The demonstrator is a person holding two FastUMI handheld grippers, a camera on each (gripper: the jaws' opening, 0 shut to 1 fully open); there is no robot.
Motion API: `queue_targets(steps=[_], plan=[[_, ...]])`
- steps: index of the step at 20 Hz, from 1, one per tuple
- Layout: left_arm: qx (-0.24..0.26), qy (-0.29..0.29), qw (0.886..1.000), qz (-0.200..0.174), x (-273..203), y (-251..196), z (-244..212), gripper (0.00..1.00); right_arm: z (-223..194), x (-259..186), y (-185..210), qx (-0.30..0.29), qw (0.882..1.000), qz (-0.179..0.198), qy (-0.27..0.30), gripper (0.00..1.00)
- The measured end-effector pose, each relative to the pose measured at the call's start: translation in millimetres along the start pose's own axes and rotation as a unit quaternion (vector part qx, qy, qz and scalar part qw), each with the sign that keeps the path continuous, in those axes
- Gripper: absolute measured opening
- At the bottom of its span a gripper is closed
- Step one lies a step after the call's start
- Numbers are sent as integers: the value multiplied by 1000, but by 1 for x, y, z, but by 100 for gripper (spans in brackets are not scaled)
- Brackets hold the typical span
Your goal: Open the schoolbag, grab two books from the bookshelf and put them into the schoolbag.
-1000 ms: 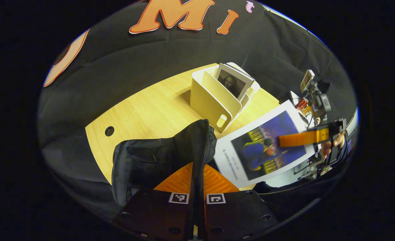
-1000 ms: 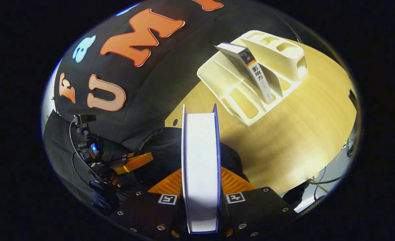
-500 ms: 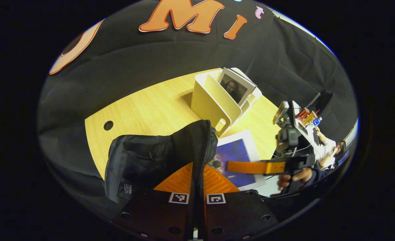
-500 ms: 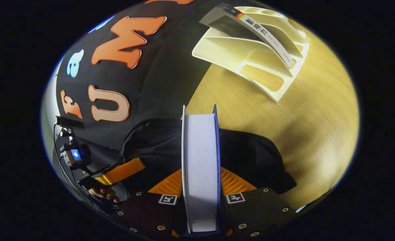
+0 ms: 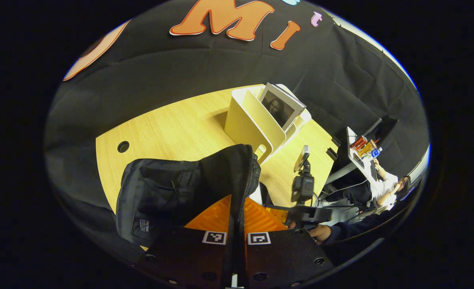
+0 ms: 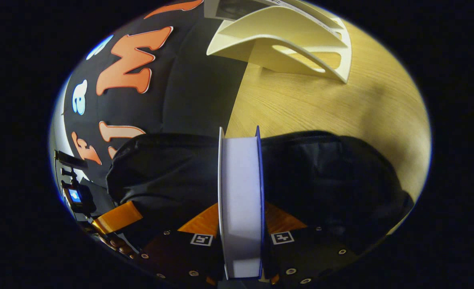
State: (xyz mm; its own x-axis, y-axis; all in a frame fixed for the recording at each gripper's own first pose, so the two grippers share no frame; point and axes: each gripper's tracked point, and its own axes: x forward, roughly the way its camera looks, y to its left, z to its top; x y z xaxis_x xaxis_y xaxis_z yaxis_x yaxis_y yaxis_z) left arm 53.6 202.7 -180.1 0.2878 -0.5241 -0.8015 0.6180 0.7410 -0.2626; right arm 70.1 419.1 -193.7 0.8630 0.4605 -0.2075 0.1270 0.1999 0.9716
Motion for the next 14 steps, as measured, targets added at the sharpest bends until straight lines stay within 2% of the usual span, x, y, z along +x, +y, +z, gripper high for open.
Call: queue_targets(steps=[2, 3, 4, 7, 8, 9, 10, 13, 14], plan=[[-8, 4, 1000, -2, 6, -2, -1, 5, -4, 8, -5, 10, 1000, -1, 1, 38], [-11, 5, 1000, -4, 10, -4, -1, 5, -7, 11, -5, 11, 1000, -3, 1, 48], [-11, 7, 1000, -3, 14, -5, 0, 5, -10, 13, -8, 11, 1000, -7, 6, 39], [-24, 4, 1000, 5, 13, -2, 2, 5, -13, 10, -15, 0, 999, -39, 29, 42], [-25, 3, 1000, 11, 13, 0, 3, 5, -16, 6, -24, -14, 997, -60, 44, 49], [-26, 1, 1000, 18, 14, 2, 3, 5, -12, -3, -29, -23, 996, -67, 55, 53], [-26, 2, 999, 24, 14, 3, 3, 5, -17, 1, -30, -29, 994, -73, 70, 63], [-30, 1, 999, 44, 13, 0, 2, 5, -23, -12, -38, -59, 988, -93, 109, 78], [-30, 3, 998, 51, 15, 0, 2, 5, -23, -18, -41, -73, 985, -98, 120, 98]])
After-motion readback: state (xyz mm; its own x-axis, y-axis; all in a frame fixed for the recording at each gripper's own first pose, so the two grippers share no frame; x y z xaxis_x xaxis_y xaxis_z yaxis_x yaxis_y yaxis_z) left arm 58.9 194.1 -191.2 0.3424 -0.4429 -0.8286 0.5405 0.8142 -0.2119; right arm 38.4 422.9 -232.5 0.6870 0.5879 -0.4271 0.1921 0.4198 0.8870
